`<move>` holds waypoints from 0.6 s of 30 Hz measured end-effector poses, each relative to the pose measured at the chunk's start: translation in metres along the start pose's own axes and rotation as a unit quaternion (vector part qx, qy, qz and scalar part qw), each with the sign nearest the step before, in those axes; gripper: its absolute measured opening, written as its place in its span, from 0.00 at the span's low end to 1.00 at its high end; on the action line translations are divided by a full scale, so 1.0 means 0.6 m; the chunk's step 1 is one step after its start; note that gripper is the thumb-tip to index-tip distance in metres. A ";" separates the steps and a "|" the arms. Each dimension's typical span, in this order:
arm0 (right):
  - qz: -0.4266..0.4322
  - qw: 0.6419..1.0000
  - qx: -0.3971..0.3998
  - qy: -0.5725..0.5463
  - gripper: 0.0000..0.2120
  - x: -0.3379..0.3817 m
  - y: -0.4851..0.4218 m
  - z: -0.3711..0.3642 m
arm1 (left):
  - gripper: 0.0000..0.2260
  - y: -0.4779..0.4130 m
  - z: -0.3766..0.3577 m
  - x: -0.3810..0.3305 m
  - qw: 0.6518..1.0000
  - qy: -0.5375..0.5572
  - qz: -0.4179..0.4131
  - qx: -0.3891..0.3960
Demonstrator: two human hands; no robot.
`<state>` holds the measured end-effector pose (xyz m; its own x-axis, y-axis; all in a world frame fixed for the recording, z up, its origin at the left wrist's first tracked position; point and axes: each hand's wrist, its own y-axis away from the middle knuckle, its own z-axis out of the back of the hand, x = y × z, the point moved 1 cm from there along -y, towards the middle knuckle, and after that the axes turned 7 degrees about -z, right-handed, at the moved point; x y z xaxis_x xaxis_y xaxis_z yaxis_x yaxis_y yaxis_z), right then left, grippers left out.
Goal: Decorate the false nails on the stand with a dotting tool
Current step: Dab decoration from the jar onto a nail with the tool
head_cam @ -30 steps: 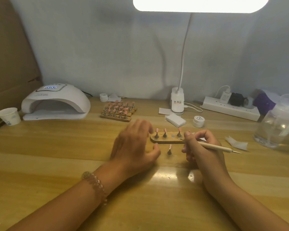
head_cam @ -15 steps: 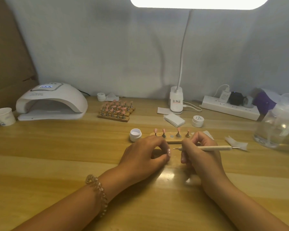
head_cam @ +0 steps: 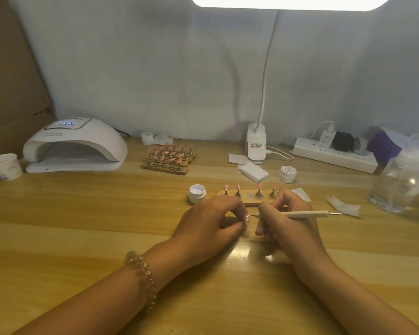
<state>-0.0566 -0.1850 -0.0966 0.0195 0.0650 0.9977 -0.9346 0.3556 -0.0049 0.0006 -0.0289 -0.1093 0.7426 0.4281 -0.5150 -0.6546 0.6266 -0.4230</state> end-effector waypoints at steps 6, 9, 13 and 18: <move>0.000 1.000 -0.013 0.006 0.10 -0.003 -0.001 0.002 | 0.05 -0.001 0.000 0.001 1.000 0.009 0.005 0.001; -0.001 1.000 -0.011 0.011 0.11 -0.005 -0.002 0.002 | 0.07 -0.002 0.000 0.002 1.000 0.017 0.007 0.003; -0.007 1.000 -0.009 0.019 0.09 -0.006 -0.003 -0.001 | 0.07 -0.002 0.000 0.002 1.000 0.022 0.009 0.002; -0.005 1.000 -0.010 0.026 0.09 -0.005 -0.001 -0.001 | 0.07 -0.002 0.000 0.003 1.000 0.026 0.009 0.002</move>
<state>-0.0555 -0.1847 -0.0997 0.0471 0.1091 0.9929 -0.9269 0.3753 0.0028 0.0027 -0.0293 -0.1097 0.7219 0.4050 -0.5610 -0.6673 0.6220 -0.4097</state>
